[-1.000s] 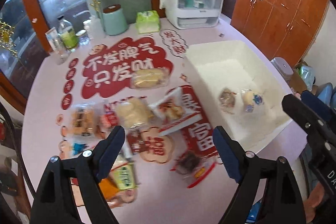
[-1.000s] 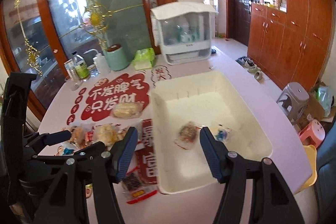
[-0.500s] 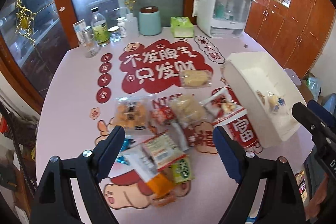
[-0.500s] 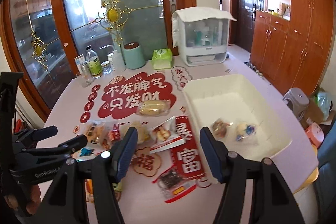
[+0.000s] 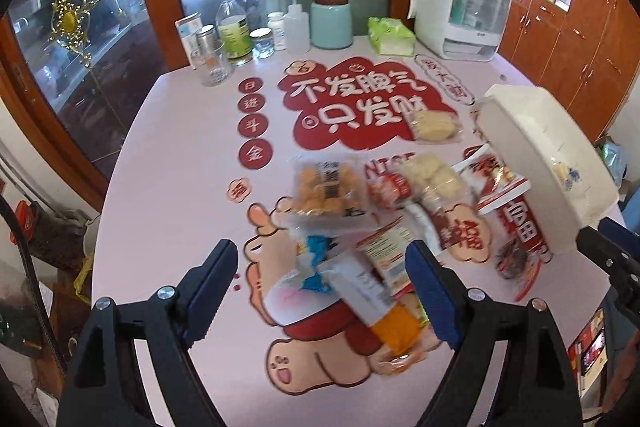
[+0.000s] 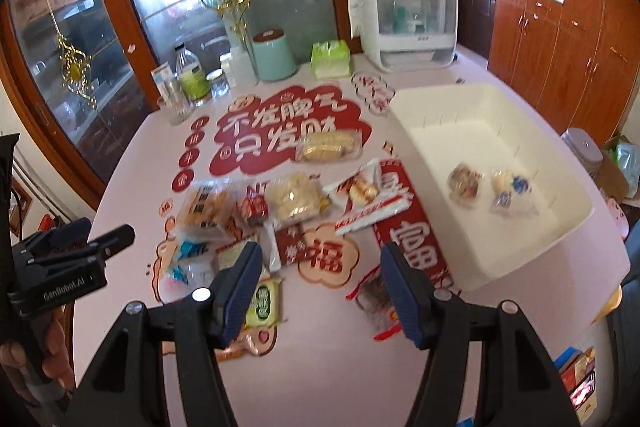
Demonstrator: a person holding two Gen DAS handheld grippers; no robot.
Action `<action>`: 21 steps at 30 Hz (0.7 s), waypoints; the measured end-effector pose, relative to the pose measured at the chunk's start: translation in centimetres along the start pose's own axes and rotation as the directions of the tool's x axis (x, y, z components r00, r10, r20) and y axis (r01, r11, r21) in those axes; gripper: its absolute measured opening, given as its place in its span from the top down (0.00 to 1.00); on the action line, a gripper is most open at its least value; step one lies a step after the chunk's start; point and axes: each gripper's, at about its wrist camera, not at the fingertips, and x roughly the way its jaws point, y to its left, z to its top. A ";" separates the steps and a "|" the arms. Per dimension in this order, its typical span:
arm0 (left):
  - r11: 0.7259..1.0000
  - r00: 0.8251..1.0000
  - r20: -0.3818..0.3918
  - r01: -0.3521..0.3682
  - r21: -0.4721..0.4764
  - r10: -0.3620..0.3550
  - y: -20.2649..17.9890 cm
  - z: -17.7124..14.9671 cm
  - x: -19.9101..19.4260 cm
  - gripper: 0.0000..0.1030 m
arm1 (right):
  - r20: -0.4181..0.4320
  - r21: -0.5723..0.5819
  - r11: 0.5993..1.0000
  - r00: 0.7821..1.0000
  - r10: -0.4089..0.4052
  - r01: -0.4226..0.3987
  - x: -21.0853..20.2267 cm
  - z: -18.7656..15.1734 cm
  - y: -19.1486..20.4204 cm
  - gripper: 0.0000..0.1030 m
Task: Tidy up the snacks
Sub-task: 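Withdraw both tools from the tray back toward the snack pile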
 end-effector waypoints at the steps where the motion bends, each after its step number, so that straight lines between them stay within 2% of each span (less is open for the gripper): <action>1: 1.000 1.000 -0.009 -0.005 -0.004 0.005 0.4 -0.3 0.4 0.18 | -0.012 -0.003 1.000 1.000 0.000 0.000 0.2 -0.3 0.1 0.40; 8: 0.999 0.996 -0.087 -0.004 -0.044 0.000 1.8 -1.7 2.7 0.18 | -0.099 -0.014 0.999 0.995 0.031 -0.033 2.0 -1.9 -0.4 0.40; 14: 0.998 0.983 -0.178 0.024 -0.065 -0.036 0.8 -2.8 5.8 0.18 | -0.154 0.009 0.998 0.986 0.065 -0.064 4.4 -2.7 -2.0 0.40; 17: 0.996 0.969 -0.240 0.035 -0.082 -0.054 -0.1 -3.8 8.0 0.18 | -0.167 0.000 0.999 0.985 0.053 -0.053 5.4 -2.8 -3.1 0.40; 21: 0.993 0.938 -0.336 0.044 -0.112 -0.080 -1.5 -5.3 11.0 0.18 | -0.185 0.001 0.999 0.982 0.045 -0.046 6.7 -2.8 -4.9 0.40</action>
